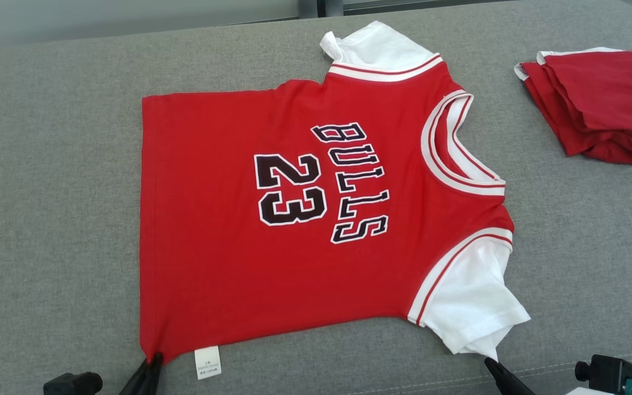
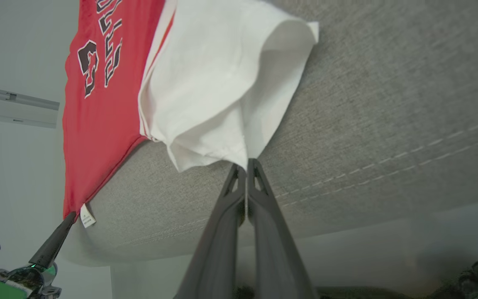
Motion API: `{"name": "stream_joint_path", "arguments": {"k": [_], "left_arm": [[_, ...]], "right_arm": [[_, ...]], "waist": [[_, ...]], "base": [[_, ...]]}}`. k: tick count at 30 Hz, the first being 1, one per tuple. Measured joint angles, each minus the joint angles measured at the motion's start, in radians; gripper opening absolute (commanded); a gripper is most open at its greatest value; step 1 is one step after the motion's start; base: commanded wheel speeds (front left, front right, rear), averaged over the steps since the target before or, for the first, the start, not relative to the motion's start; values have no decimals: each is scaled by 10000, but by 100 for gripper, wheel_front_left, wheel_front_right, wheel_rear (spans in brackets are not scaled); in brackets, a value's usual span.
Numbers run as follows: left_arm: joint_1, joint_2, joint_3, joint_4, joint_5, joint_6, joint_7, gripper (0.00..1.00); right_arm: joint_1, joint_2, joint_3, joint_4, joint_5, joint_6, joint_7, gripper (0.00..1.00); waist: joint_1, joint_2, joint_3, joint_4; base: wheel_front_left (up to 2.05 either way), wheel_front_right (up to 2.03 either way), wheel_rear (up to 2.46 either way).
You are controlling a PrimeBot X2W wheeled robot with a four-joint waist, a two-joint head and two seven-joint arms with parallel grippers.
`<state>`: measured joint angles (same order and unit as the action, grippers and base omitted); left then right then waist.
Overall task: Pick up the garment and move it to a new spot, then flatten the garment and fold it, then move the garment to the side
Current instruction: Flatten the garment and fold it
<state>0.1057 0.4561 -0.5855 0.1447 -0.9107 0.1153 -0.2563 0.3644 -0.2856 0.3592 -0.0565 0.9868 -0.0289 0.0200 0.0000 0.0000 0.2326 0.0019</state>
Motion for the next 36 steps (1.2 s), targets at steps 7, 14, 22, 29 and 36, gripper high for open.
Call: {"name": "stream_joint_path", "arguments": {"k": [7, 14, 22, 29, 36], "left_arm": [[64, -33, 364, -222, -75, 4, 2, 18], [710, -50, 343, -435, -723, 12, 328, 100], [927, 320, 840, -1131, -995, 42, 719, 100], [387, 648, 1469, -1198, -587, 82, 696, 100], [57, 205, 1415, -809, -635, 84, 1099, 100]], "right_arm": [[-18, -253, 8, 56, -98, -188, 334, 100], [-41, -947, 253, -244, -230, -242, 1039, 100], [-1123, -1287, -449, -855, -389, -244, 1041, 100], [-1406, -878, -163, -332, -163, -249, 1402, 100], [-1734, -477, 372, 476, -88, -255, 1764, 100]], "waist": [[0, 0, -127, -129], [0, 0, -407, -357], [0, 0, -593, -806], [0, 0, -637, -707], [0, 0, -765, -343]], "base": [[0, 0, 0], [0, 0, 0], [0, 0, 0], [0, 0, 0], [0, 0, 0]]}}
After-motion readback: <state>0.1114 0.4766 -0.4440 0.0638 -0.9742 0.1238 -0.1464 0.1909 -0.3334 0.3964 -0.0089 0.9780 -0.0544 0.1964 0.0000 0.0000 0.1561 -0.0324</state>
